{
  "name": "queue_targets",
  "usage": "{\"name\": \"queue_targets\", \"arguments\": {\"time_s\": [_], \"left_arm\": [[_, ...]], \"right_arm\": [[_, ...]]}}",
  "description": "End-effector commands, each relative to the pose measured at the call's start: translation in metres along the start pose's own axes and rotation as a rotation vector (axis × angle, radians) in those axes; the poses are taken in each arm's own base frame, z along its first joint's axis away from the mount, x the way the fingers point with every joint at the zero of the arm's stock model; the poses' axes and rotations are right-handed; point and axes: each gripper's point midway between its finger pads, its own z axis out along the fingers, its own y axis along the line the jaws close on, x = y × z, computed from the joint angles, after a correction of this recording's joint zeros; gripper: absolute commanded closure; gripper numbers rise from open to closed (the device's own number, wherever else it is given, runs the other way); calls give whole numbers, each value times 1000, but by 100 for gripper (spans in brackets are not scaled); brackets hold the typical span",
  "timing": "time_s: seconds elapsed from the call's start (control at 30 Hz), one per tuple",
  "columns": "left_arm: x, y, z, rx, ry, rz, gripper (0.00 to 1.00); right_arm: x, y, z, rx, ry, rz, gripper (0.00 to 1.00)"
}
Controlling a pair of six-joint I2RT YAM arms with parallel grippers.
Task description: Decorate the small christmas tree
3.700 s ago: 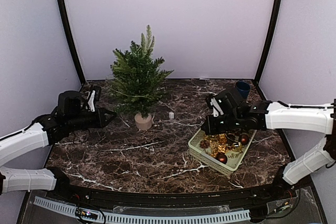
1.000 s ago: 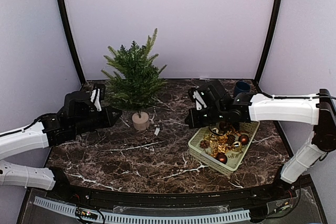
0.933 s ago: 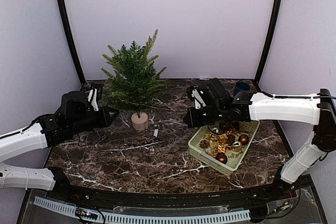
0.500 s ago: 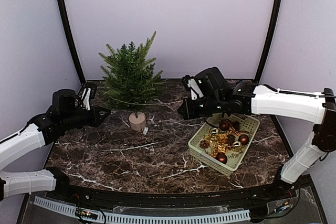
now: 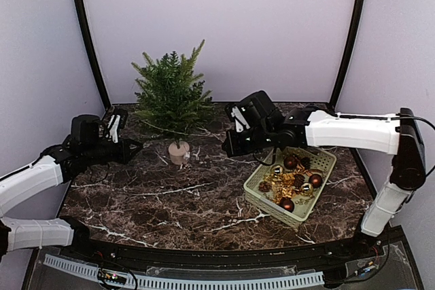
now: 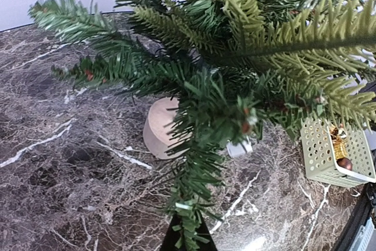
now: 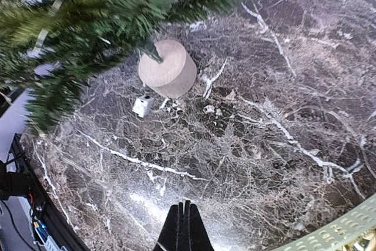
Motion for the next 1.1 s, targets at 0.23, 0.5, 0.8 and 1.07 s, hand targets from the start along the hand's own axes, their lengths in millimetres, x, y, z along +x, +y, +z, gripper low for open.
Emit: {"name": "queue_targets", "arguments": {"time_s": [0.23,0.5,0.8,1.07], "left_arm": [[-36,8,-26,-98,-76,24,37],[-32,-30,-68,-34,-144,-30,28],[-21,-159,-43,227,-99,57,34],[-43,-249,-18,367,-167,87,30]], "right_arm": [[-19,28,15,-115,-20,-10,100],[-12,32,6,-157,5,-9,100],[-8,40,-15,-224,2,-1,100],[1,38,-24,-241,0,-28,100]]}}
